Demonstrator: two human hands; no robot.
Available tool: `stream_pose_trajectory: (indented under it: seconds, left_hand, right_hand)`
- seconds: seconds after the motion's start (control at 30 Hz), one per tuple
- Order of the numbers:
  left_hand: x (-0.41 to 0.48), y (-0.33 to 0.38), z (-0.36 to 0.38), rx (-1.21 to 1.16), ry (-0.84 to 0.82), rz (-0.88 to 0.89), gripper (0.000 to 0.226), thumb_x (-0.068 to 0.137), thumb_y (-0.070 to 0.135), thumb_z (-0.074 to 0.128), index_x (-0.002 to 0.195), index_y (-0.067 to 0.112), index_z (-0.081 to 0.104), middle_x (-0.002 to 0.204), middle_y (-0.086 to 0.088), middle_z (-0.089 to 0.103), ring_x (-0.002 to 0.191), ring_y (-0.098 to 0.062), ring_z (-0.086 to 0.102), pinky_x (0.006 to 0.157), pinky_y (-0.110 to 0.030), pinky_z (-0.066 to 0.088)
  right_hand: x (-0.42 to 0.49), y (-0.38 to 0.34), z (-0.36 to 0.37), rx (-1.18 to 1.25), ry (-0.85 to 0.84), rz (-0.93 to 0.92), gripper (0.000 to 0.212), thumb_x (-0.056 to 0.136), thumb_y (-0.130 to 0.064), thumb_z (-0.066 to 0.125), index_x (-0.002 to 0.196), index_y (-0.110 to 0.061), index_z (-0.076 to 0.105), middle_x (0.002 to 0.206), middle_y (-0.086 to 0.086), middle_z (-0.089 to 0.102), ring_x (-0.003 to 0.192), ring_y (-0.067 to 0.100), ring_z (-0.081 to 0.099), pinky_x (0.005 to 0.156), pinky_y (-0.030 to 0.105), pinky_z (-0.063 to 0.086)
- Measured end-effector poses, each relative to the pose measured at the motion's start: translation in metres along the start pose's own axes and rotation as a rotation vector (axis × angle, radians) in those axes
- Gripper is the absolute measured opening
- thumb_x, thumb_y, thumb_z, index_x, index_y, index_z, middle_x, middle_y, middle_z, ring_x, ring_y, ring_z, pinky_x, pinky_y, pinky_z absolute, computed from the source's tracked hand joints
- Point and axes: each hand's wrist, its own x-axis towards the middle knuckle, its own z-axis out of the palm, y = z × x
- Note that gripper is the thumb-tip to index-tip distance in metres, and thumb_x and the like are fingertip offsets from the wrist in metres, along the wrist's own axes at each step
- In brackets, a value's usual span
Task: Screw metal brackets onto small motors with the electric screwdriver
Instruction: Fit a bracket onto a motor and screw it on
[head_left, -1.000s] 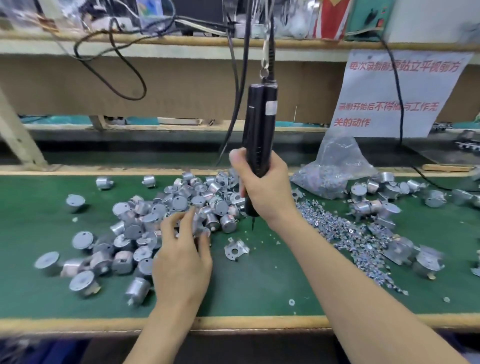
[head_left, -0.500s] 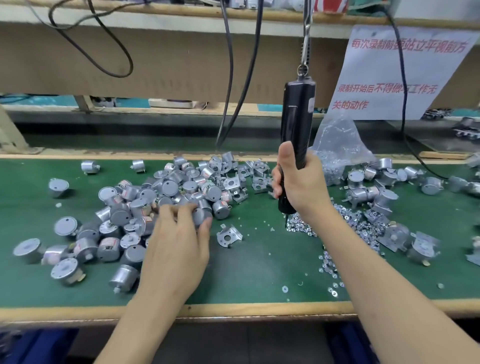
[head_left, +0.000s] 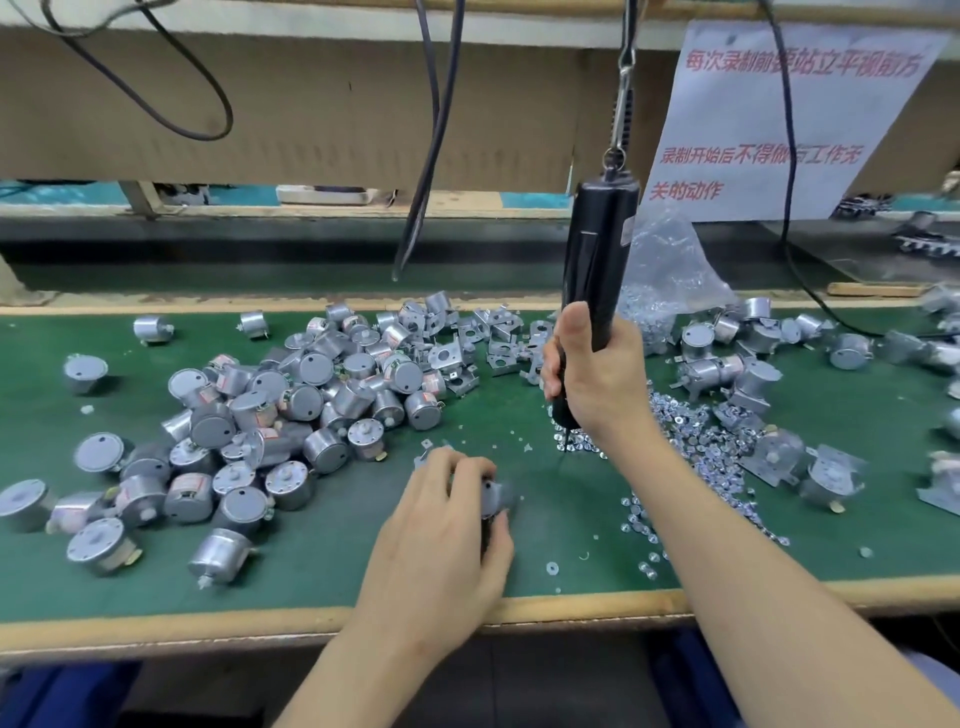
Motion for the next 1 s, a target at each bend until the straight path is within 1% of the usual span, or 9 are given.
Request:
stream_pose_trajectory:
  seconds: [0.1,0.17,0.3,0.37,0.53,0.63,0.83,0.9,1.0]
  left_hand:
    - [0.000,-0.003,-0.003,0.011,0.016,-0.046,0.023,0.080,0.028,0.062,0.099,0.019,0.050,0.096,0.006,0.047,0.087,-0.019,0.051,0.069,-0.034,0.049]
    - [-0.001,-0.006,-0.004,0.025,0.025,-0.061,0.024,0.078,0.028,0.063,0.097,0.019,0.051,0.094,0.007,0.048,0.086,-0.019,0.051,0.068,-0.034,0.048]
    - [-0.003,-0.007,-0.004,0.073,0.019,-0.077,0.037,0.077,0.033,0.058,0.113,0.026,0.058,0.098,0.007,0.050,0.089,-0.017,0.053,0.061,-0.030,0.049]
    - [-0.003,-0.007,-0.003,0.076,0.021,-0.083,0.038,0.078,0.036,0.056,0.115,0.030,0.060,0.097,0.008,0.049,0.089,-0.016,0.052,0.059,-0.029,0.047]
    - [-0.002,-0.007,-0.002,0.069,0.035,-0.087,0.025,0.082,0.036,0.059,0.106,0.030,0.062,0.094,0.007,0.049,0.087,-0.018,0.052,0.059,-0.032,0.049]
    - [-0.002,-0.007,-0.002,0.064,0.050,-0.088,0.021,0.081,0.035,0.061,0.101,0.029,0.062,0.092,0.007,0.049,0.086,-0.017,0.052,0.058,-0.032,0.048]
    - [-0.002,-0.006,-0.001,0.044,0.118,-0.068,0.017,0.084,0.026,0.067,0.101,0.024,0.064,0.091,0.006,0.053,0.085,-0.018,0.053,0.060,-0.034,0.049]
    - [-0.002,-0.006,-0.001,0.038,0.133,-0.058,0.019,0.084,0.024,0.068,0.103,0.023,0.064,0.093,0.006,0.055,0.086,-0.019,0.054,0.062,-0.034,0.050]
    - [-0.002,-0.008,0.000,0.037,0.137,-0.060,0.021,0.084,0.022,0.070,0.104,0.022,0.064,0.095,0.006,0.057,0.089,-0.019,0.055,0.066,-0.031,0.049]
  right_hand:
    - [0.000,-0.001,0.000,0.003,0.007,0.003,0.082,0.060,-0.096,0.057,0.066,-0.015,0.046,0.052,0.001,0.047,0.040,0.017,0.046,0.048,0.039,0.043]
    - [-0.001,-0.003,0.001,0.009,0.009,-0.001,0.081,0.061,-0.096,0.057,0.065,-0.015,0.045,0.052,0.001,0.047,0.040,0.018,0.046,0.049,0.038,0.043]
    - [-0.002,-0.007,0.005,0.033,-0.003,-0.037,0.074,0.065,-0.093,0.058,0.064,-0.020,0.048,0.051,0.000,0.047,0.040,0.018,0.046,0.048,0.040,0.042]
    - [-0.003,-0.009,0.007,0.038,-0.011,-0.045,0.073,0.065,-0.093,0.058,0.065,-0.021,0.049,0.051,0.001,0.047,0.040,0.019,0.047,0.047,0.042,0.042]
    - [-0.003,-0.011,0.010,0.041,-0.019,-0.041,0.078,0.064,-0.093,0.058,0.067,-0.016,0.047,0.051,0.000,0.047,0.039,0.019,0.046,0.046,0.040,0.041]
    - [-0.003,-0.009,0.009,0.044,-0.023,-0.042,0.078,0.065,-0.093,0.058,0.067,-0.016,0.047,0.051,0.000,0.046,0.039,0.019,0.046,0.046,0.037,0.040]
    - [-0.003,-0.008,0.009,0.053,-0.016,-0.035,0.074,0.066,-0.092,0.058,0.066,-0.019,0.048,0.052,0.000,0.046,0.039,0.019,0.046,0.046,0.037,0.041]
    - [-0.003,-0.008,0.009,0.060,-0.014,-0.032,0.072,0.066,-0.092,0.058,0.065,-0.021,0.049,0.051,-0.001,0.047,0.039,0.019,0.046,0.046,0.035,0.041]
    - [-0.003,-0.008,0.010,0.068,-0.012,-0.025,0.076,0.064,-0.093,0.059,0.066,-0.018,0.048,0.051,-0.001,0.047,0.038,0.019,0.046,0.047,0.034,0.041]
